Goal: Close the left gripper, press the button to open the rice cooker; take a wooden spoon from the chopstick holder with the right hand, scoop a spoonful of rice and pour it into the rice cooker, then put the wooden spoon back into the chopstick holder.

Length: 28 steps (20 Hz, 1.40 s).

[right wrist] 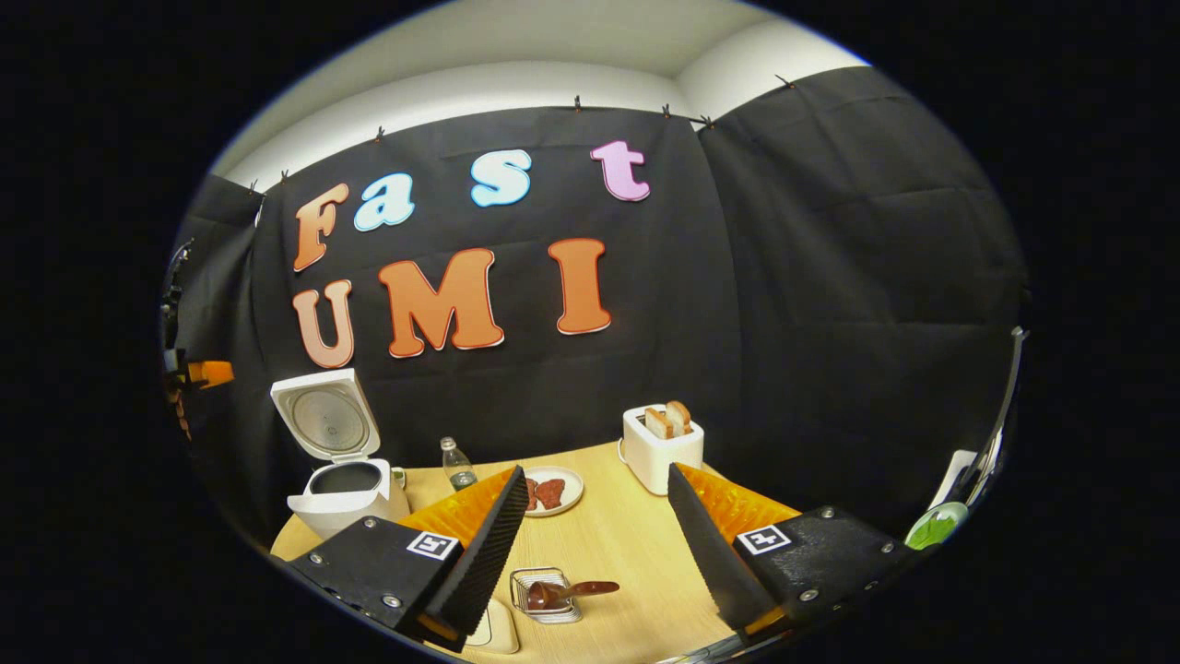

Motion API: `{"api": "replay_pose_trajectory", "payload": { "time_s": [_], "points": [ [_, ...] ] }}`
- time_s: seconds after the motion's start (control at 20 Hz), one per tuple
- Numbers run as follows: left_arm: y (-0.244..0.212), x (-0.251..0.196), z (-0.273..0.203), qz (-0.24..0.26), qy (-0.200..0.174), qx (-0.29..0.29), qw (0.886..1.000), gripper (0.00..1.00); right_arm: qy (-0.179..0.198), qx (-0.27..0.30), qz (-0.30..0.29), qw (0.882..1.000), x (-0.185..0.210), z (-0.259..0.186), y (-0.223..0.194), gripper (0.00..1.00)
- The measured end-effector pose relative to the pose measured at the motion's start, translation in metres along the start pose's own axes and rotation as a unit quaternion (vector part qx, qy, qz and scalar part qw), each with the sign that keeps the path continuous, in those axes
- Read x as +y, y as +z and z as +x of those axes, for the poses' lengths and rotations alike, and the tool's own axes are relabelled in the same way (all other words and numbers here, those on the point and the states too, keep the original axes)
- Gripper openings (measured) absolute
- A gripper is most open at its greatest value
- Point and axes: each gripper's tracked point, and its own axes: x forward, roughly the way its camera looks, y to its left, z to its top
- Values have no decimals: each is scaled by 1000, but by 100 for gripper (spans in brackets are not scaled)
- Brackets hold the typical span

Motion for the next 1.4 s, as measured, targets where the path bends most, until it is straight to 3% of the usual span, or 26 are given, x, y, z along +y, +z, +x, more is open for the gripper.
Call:
{"api": "replay_pose_trajectory", "payload": {
  "time_s": [0.4, 0.5, 0.55, 0.6, 0.65, 0.8, 0.95, 1.1, 1.3, 1.4],
  "points": [
    [31, 43, -70, 29, 69, -50, 996, 8, 18, 60, 21, 998, 7, 24, -88, 94],
    [35, 48, -87, 26, 76, -53, 995, 34, 18, 74, 25, 997, 9, 29, -104, 95],
    [35, 48, -88, 21, 81, -55, 995, 39, 17, 83, 25, 996, 8, 31, -112, 95],
    [37, 54, -90, 15, 81, -58, 995, 35, 17, 90, 28, 995, 8, 33, -120, 95],
    [38, 53, -98, 11, 80, -58, 995, 40, 18, 97, 32, 995, 8, 35, -126, 95],
    [37, 64, -111, 18, 90, -58, 994, 77, 17, 117, 41, 992, 9, 40, -145, 95],
    [28, 66, -118, 16, 92, -44, 995, 77, 18, 139, 60, 988, 11, 45, -162, 95],
    [22, 77, -125, 16, 107, -39, 993, 100, 19, 155, 94, 983, 15, 48, -174, 95],
    [15, 81, -136, 22, 114, -45, 992, 100, 16, 167, 137, 976, 17, 53, -186, 93],
    [16, 90, -141, 35, 124, -50, 990, 100, 13, 169, 162, 972, 16, 58, -188, 82]
  ]
}}
